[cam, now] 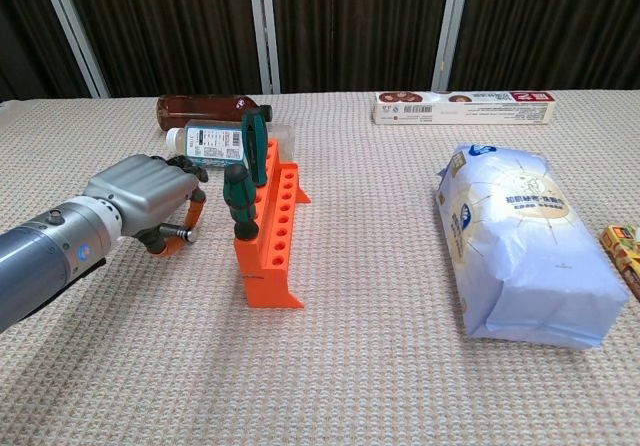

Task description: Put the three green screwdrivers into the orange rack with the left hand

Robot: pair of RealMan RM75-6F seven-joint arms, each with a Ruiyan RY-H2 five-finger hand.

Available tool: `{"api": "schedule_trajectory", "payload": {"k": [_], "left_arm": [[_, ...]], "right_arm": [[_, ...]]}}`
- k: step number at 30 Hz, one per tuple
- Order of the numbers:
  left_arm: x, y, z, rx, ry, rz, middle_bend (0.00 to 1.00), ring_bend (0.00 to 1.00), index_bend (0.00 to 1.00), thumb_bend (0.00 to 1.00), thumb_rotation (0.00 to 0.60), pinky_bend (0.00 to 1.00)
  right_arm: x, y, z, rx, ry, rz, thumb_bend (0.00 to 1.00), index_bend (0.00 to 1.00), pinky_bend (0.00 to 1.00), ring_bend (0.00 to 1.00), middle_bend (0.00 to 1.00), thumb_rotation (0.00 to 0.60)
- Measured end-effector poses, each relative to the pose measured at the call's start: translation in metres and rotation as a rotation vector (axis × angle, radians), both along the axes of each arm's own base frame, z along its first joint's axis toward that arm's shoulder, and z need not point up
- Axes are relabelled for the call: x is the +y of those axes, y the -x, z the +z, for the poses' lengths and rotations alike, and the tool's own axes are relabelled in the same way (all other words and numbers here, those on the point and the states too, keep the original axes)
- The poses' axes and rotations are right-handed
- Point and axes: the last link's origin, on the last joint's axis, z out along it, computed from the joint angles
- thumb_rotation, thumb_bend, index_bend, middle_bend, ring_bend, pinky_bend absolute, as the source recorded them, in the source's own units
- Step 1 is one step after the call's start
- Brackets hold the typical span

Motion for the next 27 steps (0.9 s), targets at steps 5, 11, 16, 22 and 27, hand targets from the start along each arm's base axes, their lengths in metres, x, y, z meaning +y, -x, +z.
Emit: {"api": "schedule_trajectory", "payload": {"k": [5,11,16,22,27], "left_arm": [[-0.001,-0.002,0.004,-0.032,-0.005,-0.021,0.18,0.0,0.62,0.52,0.6,0.16],[-0.003,-0.006,0.014,-0.099,-0.01,-0.034,0.26,0.08,0.7,0.53,0.6,0.19],[-0.005,-0.016,0.03,-0.246,-0.011,-0.014,0.31,0.14,0.71,0.53,0.6,0.23],[-0.005,-0.032,0.069,-0.558,0.004,0.027,0.37,0.21,0.72,0.56,0.6,0.27],[0.0,-0.039,0.098,-0.794,0.003,0.048,0.38,0.22,0.71,0.56,0.6,0.27]], "right_arm": [[0.0,0.0,0.0,-0.001,0.0,0.001,0.0,0.0,0.0,0.0,0.0,0.6],[0.0,-0.001,0.0,0.0,0.0,0.005,0.0,0.0,0.0,0.0,0.0,0.6],[0.0,-0.001,0.0,0.002,-0.002,0.009,0.0,0.0,0.0,0.0,0.0,0.6],[-0.002,-0.003,-0.002,0.0,-0.007,0.016,0.0,0.0,0.0,0.0,0.0,0.6],[-0.003,-0.004,-0.002,0.0,-0.009,0.02,0.0,0.0,0.0,0.0,0.0,0.6]]}}
